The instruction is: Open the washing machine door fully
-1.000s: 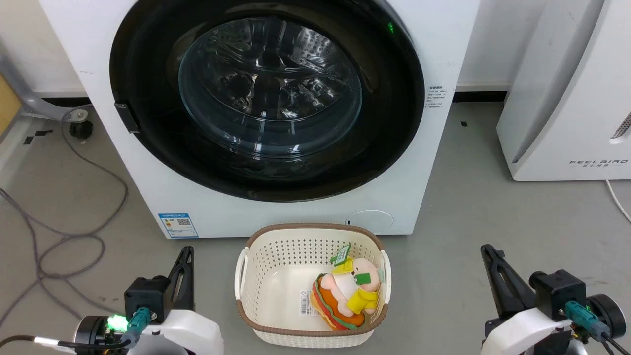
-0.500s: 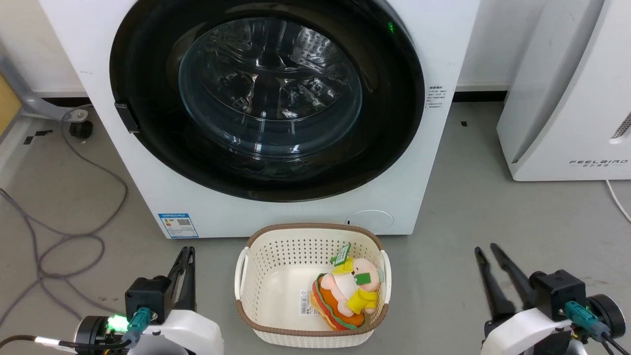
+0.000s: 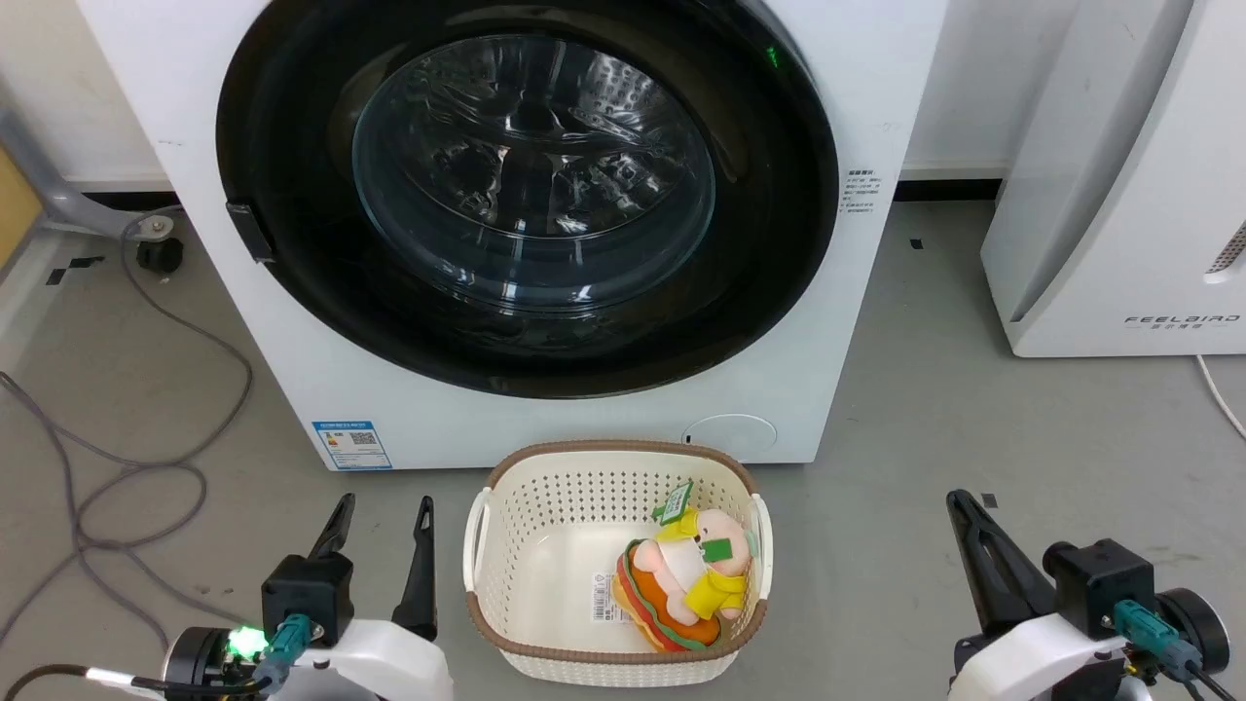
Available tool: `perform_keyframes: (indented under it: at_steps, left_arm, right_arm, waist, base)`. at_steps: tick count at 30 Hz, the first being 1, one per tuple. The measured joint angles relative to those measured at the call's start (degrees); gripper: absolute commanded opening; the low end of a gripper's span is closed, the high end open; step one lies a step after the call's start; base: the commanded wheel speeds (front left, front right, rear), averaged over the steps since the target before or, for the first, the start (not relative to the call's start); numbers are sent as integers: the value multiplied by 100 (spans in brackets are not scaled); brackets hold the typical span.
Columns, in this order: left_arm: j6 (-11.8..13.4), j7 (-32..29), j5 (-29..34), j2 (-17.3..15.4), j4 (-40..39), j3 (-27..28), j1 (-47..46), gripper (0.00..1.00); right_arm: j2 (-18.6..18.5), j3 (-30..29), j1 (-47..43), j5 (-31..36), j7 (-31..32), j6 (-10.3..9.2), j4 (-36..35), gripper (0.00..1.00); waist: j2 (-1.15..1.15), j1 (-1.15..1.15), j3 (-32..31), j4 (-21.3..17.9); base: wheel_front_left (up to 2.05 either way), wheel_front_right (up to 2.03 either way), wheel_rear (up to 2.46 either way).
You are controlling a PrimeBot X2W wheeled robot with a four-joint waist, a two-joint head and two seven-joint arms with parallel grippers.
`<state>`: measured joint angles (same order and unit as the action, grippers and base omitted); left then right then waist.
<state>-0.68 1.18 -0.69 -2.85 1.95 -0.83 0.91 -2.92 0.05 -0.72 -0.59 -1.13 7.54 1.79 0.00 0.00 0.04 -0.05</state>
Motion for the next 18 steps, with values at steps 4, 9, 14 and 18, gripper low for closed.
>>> perform_keyframes:
  at_steps: [4, 9, 14, 18]
  left_arm:
    - [-11, 48, -9, 0, 43, -18, -1, 100]
    - [-51, 115, -53, 0, 90, -34, -2, 100]
    - [-60, 174, -103, 0, 127, -53, -10, 100]
    - [-102, 225, -110, 1, 147, -71, -64, 100]
  right_arm:
    - [0, -1, 0, -53, -53, 0, 56, 0]
    - [0, -3, 1, -179, -113, 0, 120, 0]
    - [0, -24, 5, -719, -179, 0, 154, 0]
    - [0, -109, 17, -1106, -232, 0, 153, 0]
  waist:
    - [0, 0, 1, 1]
    - [0, 0, 0, 0]
    - [0, 0, 7, 4]
    - [0, 0, 18, 10]
  base:
    - [0, 0, 0]
    - [0, 0, 0]
    - [0, 0, 0]
    - [0, 0, 0]
